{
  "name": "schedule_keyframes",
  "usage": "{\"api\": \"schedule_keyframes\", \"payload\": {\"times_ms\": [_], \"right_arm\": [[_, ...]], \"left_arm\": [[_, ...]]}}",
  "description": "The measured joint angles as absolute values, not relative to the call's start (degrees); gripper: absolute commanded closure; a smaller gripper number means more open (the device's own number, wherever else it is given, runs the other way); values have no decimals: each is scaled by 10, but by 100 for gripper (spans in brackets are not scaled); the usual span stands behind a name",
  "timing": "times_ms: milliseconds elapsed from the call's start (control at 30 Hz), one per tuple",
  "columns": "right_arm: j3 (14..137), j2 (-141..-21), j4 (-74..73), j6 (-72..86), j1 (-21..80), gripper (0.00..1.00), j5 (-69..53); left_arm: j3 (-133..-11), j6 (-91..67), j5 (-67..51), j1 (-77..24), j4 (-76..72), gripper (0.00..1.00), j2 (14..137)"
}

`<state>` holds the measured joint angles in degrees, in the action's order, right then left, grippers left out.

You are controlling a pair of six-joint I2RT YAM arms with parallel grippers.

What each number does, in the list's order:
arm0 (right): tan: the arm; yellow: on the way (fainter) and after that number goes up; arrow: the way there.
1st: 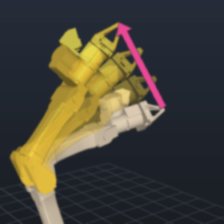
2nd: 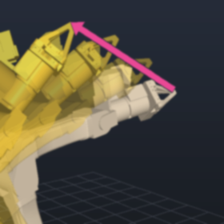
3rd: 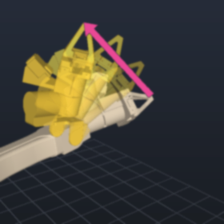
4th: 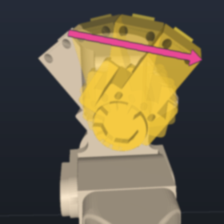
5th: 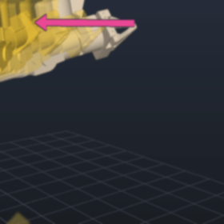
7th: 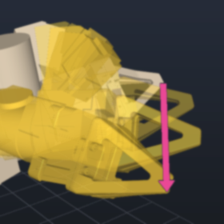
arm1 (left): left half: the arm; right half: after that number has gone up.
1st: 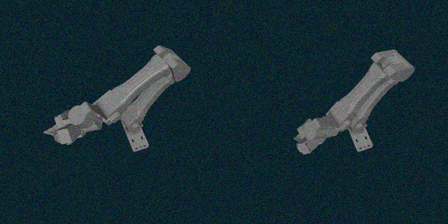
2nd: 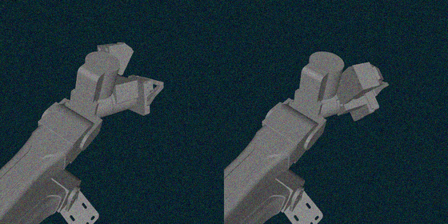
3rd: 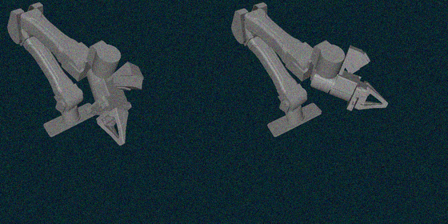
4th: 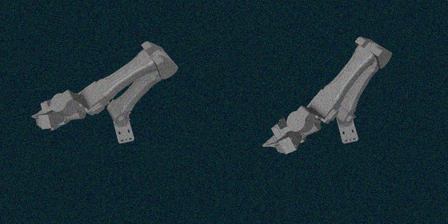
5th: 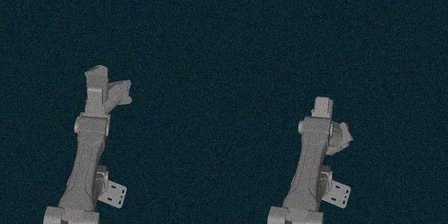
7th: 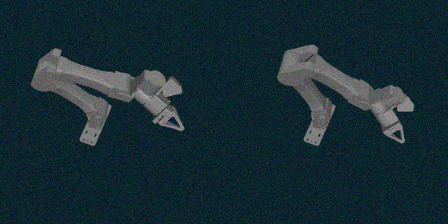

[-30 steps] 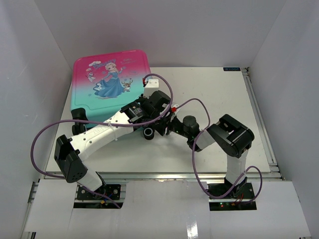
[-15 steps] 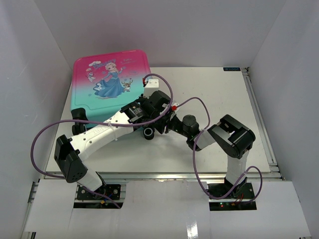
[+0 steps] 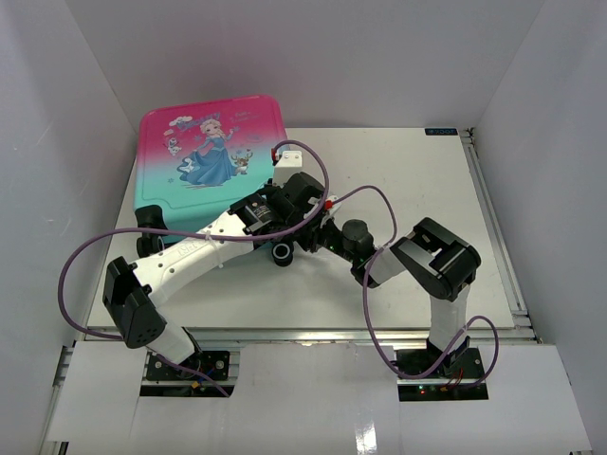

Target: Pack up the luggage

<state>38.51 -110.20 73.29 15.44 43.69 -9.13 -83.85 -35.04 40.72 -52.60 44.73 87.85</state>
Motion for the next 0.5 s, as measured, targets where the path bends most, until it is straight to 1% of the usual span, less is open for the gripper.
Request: {"api": "schedule_keyframes", "payload": {"times_ms": [100,200,500], "right_arm": [[386,-1103,731,155,438,89,-90],[386,-1103,730,154,442,92,-89],[372,-1092,730,146,447,92,-71]], "left_arm": [[-838,-349,407,-526,446,100,878],[-838,-349,407,-525,446,100,878],[-826,-349,406,-524,437,100,869]]}}
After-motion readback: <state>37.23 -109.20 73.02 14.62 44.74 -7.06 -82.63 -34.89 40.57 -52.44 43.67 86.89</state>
